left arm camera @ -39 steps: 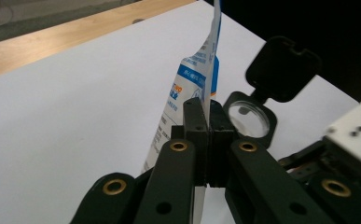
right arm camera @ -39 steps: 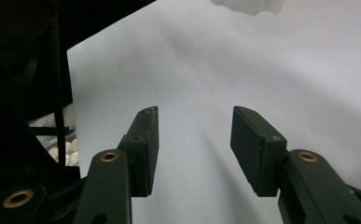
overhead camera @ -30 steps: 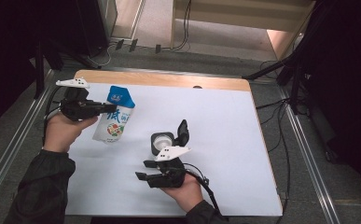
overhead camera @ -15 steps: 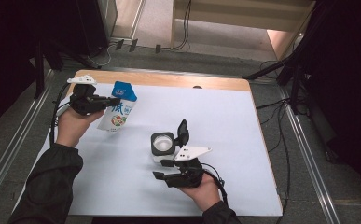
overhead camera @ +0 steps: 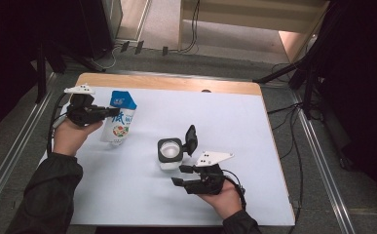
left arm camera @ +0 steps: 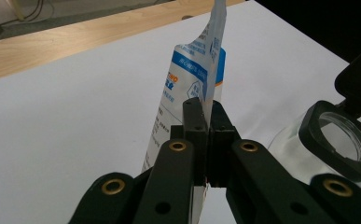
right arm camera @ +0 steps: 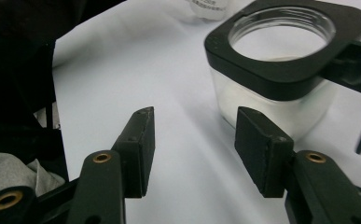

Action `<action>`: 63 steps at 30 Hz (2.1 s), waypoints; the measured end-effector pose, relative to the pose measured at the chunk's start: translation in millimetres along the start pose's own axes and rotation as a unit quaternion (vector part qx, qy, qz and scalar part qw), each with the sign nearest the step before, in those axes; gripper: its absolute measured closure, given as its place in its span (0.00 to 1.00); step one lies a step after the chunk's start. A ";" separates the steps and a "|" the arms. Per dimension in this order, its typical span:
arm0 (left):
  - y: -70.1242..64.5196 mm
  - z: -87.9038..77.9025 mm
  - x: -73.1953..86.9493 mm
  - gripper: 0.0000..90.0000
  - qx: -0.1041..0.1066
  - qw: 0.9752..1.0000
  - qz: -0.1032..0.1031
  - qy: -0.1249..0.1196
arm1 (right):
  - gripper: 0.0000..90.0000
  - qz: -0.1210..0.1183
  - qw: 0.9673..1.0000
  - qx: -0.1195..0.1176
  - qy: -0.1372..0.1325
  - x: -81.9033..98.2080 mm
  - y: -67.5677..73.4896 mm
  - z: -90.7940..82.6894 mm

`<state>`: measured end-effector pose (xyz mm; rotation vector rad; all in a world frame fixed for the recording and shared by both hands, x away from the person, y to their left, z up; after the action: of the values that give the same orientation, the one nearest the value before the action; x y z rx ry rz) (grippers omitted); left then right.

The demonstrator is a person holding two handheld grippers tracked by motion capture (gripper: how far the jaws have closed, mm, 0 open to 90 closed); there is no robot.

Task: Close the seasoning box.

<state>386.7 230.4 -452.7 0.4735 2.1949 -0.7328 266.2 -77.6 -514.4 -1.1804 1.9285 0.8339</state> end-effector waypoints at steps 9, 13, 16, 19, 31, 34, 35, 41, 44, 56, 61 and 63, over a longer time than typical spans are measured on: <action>5.0 -20.4 19.4 0.97 -0.012 1.000 -0.002 0.005 | 0.55 0.003 1.000 0.009 0.002 2.8 -14.2 -14.1; 7.7 -27.0 26.0 0.94 -0.012 1.000 -0.005 0.001 | 0.55 -0.006 1.000 0.016 0.011 0.5 -16.9 -18.5; 8.3 -26.0 30.4 0.92 -0.013 1.000 0.000 0.004 | 0.55 0.001 1.000 0.017 0.004 -1.2 -22.2 -19.5; 7.5 -25.9 31.6 0.87 -0.010 1.000 0.005 0.007 | 0.55 0.000 1.000 0.017 0.007 -2.0 -24.1 -18.4; 4.5 -24.3 31.8 0.59 -0.007 1.000 0.022 -0.001 | 0.58 0.005 1.000 0.016 0.014 -3.4 -26.6 -20.6; 3.9 -22.9 32.1 0.50 -0.012 1.000 0.024 -0.005 | 0.63 0.011 1.000 0.023 0.016 -2.2 -31.2 -23.5; 4.0 -22.6 32.7 0.48 -0.013 1.000 0.024 -0.006 | 0.65 0.013 1.000 0.020 0.016 -1.9 -32.3 -23.8; 6.8 -26.1 38.2 0.42 -0.016 1.000 0.019 0.005 | 0.82 0.026 0.999 0.017 0.017 -1.2 -38.4 -27.0; 5.6 -26.9 40.2 0.42 -0.018 1.000 0.020 -0.001 | 0.94 0.040 0.999 0.022 0.014 -0.4 -44.6 -31.1; 4.7 -27.3 57.5 0.41 -0.023 0.999 0.018 0.016 | 1.00 0.055 0.996 0.069 -0.012 -17.1 -71.1 -34.5; 5.6 -26.6 64.4 0.41 -0.027 0.999 0.015 0.019 | 1.00 0.060 0.996 0.066 -0.020 -24.5 -74.8 -28.8; 6.0 -26.8 67.3 0.41 -0.028 0.999 0.012 0.021 | 1.00 0.056 0.996 0.065 -0.026 -30.3 -75.3 -25.6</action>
<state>332.0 258.7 -491.3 0.4892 2.2388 -0.6526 338.8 -112.7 -487.3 -0.9729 1.9881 0.7772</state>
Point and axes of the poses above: each handheld gripper's, and its own axes: z roughly forward along the jaws, x roughly out of its underside, y roughly to its left, the point moved 6 cm from there along z, roughly forward along the jaws, and after that the axes turned 8 degrees about -z, right-handed, at the moved point
